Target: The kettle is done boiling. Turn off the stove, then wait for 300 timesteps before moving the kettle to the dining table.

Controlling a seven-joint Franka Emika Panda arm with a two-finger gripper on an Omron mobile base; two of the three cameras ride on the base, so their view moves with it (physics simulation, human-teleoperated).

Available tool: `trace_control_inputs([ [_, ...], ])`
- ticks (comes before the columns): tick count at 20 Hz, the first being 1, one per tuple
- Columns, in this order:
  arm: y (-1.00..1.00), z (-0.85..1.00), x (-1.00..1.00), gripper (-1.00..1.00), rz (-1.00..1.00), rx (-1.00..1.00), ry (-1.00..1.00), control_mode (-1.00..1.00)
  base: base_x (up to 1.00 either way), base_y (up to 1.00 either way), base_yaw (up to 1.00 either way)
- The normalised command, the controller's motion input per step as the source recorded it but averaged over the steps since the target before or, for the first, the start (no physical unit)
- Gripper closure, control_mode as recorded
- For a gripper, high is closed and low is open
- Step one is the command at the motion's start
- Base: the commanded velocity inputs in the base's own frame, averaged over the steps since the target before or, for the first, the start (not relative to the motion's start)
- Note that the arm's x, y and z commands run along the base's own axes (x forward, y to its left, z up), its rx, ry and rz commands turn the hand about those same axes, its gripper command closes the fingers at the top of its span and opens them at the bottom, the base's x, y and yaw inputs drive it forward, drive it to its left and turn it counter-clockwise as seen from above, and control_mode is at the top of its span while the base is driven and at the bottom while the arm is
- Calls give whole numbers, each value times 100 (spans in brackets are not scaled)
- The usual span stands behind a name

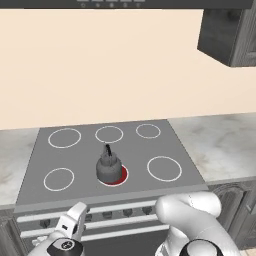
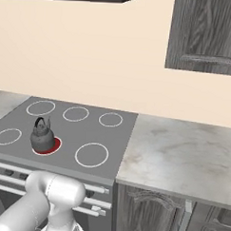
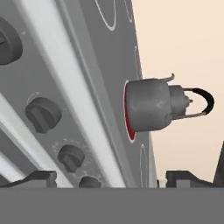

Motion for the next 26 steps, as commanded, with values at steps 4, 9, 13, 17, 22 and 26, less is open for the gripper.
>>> trace_control_inputs([
  [4, 7, -35, 6, -100, 0, 0, 0, -100, 0, 0, 0],
  [9, 0, -38, 14, -100, 0, 0, 0, -100, 0, 0, 0],
  [13, 0, -29, 12, -100, 0, 0, -2, -100, 0, 0, 0],
  [17, 7, -26, 12, -100, 0, 0, -5, -100, 0, 0, 0],
  [22, 12, -25, 13, -100, 0, 0, -6, -100, 0, 0, 0],
  [26, 14, -18, 16, -100, 0, 0, -2, -100, 0, 0, 0],
])
